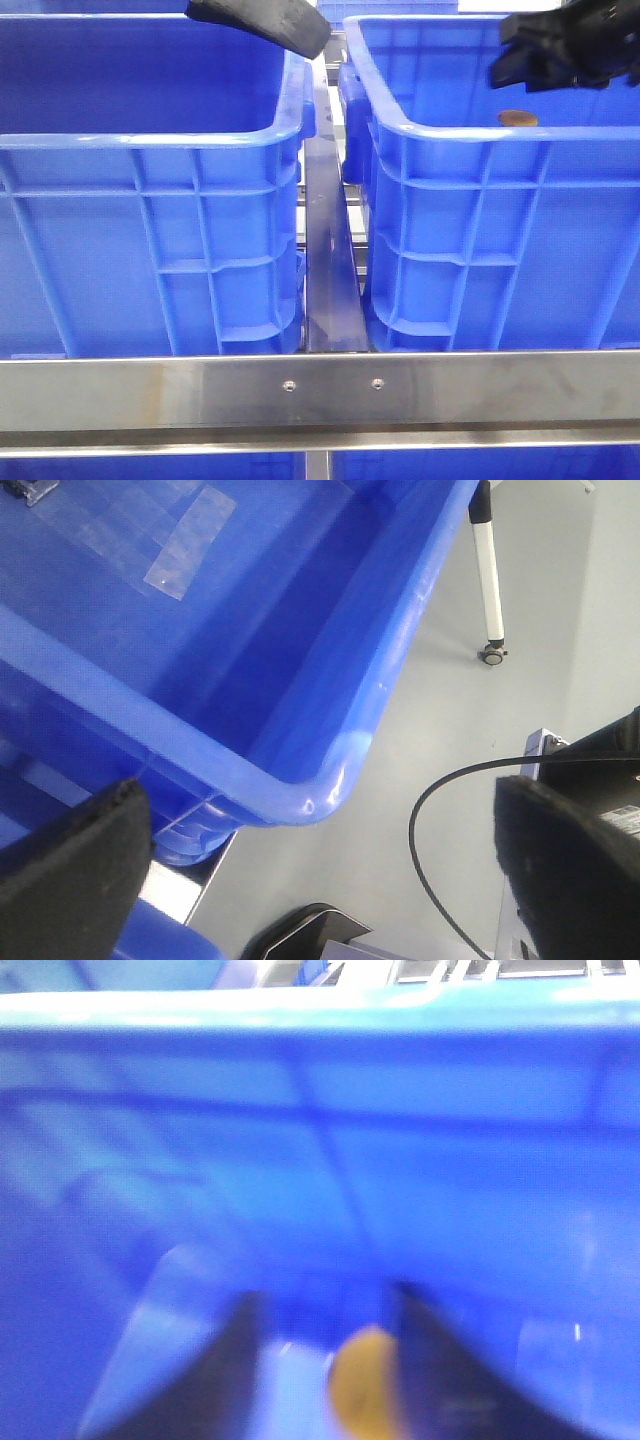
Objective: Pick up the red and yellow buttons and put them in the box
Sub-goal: 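Lower the yellow button into the crate and open the right gripper, then reach the left gripper into the button crate and grasp a red-capped button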
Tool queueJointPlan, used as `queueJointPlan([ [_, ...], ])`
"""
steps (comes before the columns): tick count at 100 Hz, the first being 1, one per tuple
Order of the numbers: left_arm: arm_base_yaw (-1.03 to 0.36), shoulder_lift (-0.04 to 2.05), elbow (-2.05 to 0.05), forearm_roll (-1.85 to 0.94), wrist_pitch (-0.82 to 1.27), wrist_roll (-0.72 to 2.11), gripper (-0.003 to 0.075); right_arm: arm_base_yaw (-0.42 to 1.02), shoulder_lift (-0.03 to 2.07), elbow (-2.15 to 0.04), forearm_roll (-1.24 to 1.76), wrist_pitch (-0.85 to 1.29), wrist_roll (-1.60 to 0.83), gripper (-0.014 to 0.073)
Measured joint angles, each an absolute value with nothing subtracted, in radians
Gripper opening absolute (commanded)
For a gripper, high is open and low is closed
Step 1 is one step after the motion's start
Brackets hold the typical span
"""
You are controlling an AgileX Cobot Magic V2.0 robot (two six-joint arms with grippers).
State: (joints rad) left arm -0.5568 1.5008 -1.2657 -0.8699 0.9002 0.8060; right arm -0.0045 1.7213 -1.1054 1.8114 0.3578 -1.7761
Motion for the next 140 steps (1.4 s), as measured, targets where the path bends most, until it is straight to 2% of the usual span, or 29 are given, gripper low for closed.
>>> queueJointPlan([
  [5,-0.557,1.501,-1.266,-0.868,0.900,0.806,0.0632,-0.005,1.683,-1.072,1.811,0.358,-1.776,-0.0067],
  [42,-0.557,1.501,-1.266,-0.847,0.898,0.806,0.0388,-0.005,1.350,-0.820,1.811,0.364,-1.776,-0.0064],
  [64,-0.557,1.501,-1.266,-0.845,0.895,0.806,0.0159,-0.005,1.116,-0.660,1.811,0.381,-1.776,-0.0064],
  [73,-0.557,1.501,-1.266,-0.845,0.891,0.806,0.0102,-0.005,1.013,-0.597,1.810,0.392,-1.776,-0.0064],
  [105,-0.557,1.499,-1.266,-0.824,0.861,0.785,0.0094,-0.005,0.678,-0.429,1.806,0.400,-1.776,-0.0064],
  [126,-0.547,1.479,-1.266,-0.621,0.779,0.610,0.0100,-0.005,0.589,-0.402,1.803,0.405,-1.776,-0.0064],
  [133,-0.516,1.472,-1.266,-0.557,0.778,0.538,0.0135,-0.005,0.587,-0.401,1.803,0.405,-1.776,-0.0064],
  [140,-0.469,1.470,-1.266,-0.520,0.790,0.498,0.0225,-0.005,0.587,-0.401,1.803,0.405,-1.776,-0.0064],
])
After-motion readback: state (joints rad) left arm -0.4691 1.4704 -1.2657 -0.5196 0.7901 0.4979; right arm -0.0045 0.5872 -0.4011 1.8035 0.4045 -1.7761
